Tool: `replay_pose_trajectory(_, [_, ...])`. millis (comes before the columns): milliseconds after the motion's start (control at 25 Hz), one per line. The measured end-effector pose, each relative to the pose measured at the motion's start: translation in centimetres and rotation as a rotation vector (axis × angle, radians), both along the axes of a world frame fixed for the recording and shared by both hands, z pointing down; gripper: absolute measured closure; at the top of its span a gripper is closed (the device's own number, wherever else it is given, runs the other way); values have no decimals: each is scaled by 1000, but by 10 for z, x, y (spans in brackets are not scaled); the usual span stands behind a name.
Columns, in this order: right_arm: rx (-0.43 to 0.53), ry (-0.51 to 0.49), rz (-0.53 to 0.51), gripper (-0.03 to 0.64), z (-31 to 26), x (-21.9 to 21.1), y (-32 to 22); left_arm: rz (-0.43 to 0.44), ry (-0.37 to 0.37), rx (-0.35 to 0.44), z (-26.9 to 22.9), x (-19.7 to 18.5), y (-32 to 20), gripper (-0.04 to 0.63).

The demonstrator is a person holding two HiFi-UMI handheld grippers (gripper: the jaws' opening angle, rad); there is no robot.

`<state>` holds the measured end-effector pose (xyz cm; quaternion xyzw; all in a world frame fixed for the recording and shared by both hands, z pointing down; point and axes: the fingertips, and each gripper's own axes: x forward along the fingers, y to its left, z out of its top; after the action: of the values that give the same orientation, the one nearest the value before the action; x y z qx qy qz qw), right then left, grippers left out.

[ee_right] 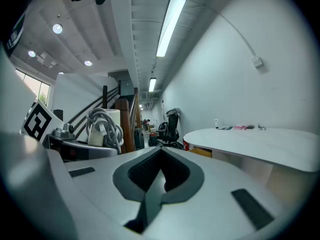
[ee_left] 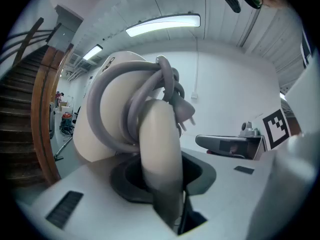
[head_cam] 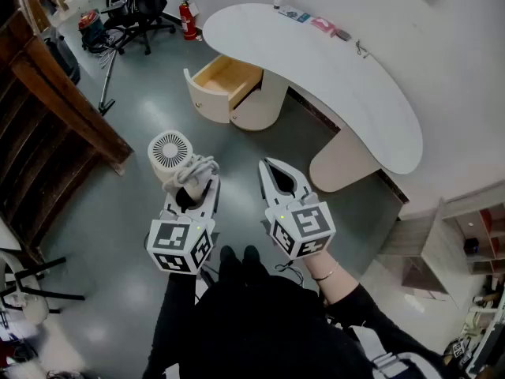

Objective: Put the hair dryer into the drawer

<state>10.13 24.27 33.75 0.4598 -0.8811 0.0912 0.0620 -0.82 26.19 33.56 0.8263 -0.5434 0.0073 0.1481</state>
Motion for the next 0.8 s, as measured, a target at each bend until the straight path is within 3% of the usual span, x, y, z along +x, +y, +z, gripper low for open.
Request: replay_pose_trajectory(800, [-1, 45, -4, 615, 9, -24, -7, 19, 17, -29, 9, -21, -4, 476])
